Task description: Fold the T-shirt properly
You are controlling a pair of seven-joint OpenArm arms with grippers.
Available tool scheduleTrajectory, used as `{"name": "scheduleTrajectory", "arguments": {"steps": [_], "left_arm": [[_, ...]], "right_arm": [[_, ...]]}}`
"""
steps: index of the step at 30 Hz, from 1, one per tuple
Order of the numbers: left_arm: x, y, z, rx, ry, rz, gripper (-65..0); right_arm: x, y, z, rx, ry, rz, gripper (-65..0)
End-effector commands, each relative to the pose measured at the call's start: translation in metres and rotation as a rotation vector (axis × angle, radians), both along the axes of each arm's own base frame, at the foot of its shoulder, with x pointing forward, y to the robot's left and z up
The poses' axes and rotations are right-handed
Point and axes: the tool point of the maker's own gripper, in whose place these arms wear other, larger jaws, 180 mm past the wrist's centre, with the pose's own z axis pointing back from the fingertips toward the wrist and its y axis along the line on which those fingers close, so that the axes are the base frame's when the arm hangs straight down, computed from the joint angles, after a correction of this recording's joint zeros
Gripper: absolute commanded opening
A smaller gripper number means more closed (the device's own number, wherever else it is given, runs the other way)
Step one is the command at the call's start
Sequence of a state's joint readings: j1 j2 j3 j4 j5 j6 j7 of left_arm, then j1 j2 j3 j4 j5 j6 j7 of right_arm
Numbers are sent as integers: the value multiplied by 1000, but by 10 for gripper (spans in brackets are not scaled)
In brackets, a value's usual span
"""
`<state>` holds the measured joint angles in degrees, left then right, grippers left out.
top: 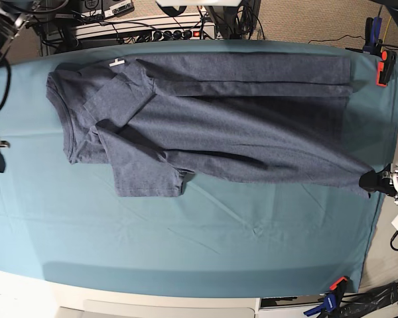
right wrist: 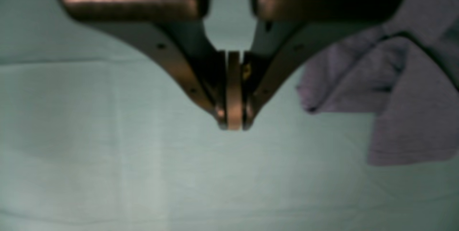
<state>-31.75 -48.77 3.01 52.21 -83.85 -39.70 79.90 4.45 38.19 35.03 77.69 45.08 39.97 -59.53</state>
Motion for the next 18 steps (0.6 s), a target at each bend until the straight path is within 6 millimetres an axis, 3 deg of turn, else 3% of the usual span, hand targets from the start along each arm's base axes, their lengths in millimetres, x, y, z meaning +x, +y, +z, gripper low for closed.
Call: {"name": "scheduleTrajectory", "arguments": {"steps": [1,3,4,13,16,18], "left_arm": [[10,8,21,0,-61,16,-650],[10,8,21,-1,-62,16,-650],[10,8,21,-1,-62,16,-650],[10,9,22,-2,-64,18,-650],[10,9,22,-2,-65,18,-650],[10,9,22,-2,-65,18,-650]], "right_arm": [[8,1,17,-10,-51,15,-552],[11,17,2,22,-36,39,-463],[13,27,-5,38,-27,55,-449],[16,120,-70,152,134,257,-439],[10,148,-84,218,183,309,-385],[8,165,-88,277,193,333,-384]]}}
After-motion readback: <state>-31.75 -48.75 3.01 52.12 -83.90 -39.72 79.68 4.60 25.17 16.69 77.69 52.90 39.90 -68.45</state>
